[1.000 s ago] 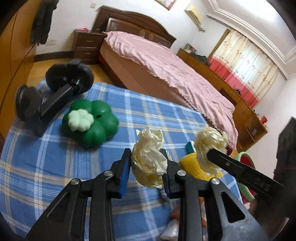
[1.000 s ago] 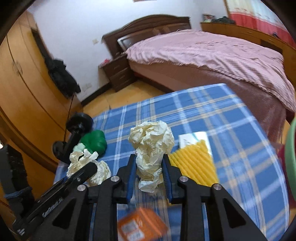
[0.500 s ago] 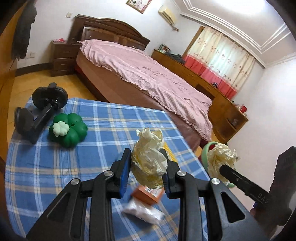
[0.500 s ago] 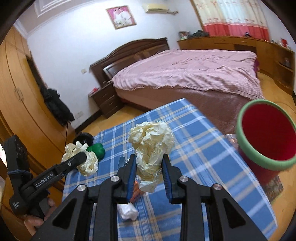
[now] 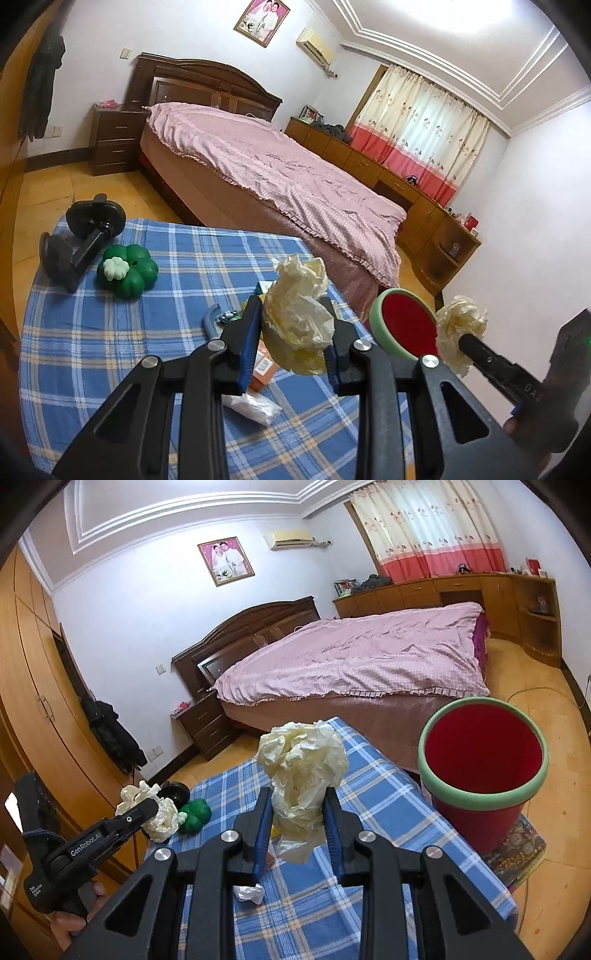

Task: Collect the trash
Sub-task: 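Carry both crumpled paper balls over the red bucket and open both tools, then return both open tools to the remaining items on the table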

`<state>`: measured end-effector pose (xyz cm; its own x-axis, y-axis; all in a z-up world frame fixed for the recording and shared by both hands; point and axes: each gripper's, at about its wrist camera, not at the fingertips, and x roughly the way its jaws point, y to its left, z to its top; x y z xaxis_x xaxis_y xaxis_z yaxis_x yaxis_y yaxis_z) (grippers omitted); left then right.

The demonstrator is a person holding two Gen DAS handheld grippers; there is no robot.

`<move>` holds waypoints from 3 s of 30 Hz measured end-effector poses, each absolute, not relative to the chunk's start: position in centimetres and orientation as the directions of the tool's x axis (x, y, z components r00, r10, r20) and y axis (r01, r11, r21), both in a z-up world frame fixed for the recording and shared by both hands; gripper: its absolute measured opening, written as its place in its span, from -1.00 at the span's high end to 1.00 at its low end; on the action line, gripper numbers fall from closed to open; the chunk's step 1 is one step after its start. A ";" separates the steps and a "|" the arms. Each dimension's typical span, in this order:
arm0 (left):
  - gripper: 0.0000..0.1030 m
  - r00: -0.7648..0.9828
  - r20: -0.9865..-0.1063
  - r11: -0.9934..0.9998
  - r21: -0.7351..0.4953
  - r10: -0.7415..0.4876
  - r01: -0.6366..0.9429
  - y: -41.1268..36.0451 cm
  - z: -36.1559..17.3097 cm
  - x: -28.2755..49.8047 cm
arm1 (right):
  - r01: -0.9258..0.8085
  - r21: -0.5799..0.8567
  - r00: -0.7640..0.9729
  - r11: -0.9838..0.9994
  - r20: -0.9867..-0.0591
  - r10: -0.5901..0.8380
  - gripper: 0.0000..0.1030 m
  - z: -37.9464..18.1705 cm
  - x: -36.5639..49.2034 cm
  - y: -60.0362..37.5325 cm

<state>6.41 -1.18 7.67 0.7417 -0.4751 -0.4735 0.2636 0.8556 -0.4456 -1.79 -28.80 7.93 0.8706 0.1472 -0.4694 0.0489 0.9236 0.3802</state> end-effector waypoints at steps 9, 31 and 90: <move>0.40 0.738 -0.459 0.848 -0.444 -0.494 0.291 -3.3 8.1 6.8 | 0.086 0.415 0.875 0.906 -0.466 0.130 0.43 7.2 -2.4 -31.6; 0.47 0.634 -0.542 0.834 -0.362 -0.551 0.416 -17.5 6.8 12.2 | 0.183 0.487 0.885 0.854 -0.460 0.072 0.43 3.3 0.3 -42.4; 0.07 0.611 -0.702 0.910 -0.136 -0.367 0.391 -26.0 3.2 13.0 | 0.302 0.543 0.827 0.783 -0.558 0.068 -0.26 -2.6 2.4 -50.8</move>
<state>13.04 -25.97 3.22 0.6106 -0.3668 -0.7019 0.3909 0.9104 -0.1357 2.35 -50.75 -2.65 0.8268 0.0683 -0.5583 0.3020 0.7835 0.5431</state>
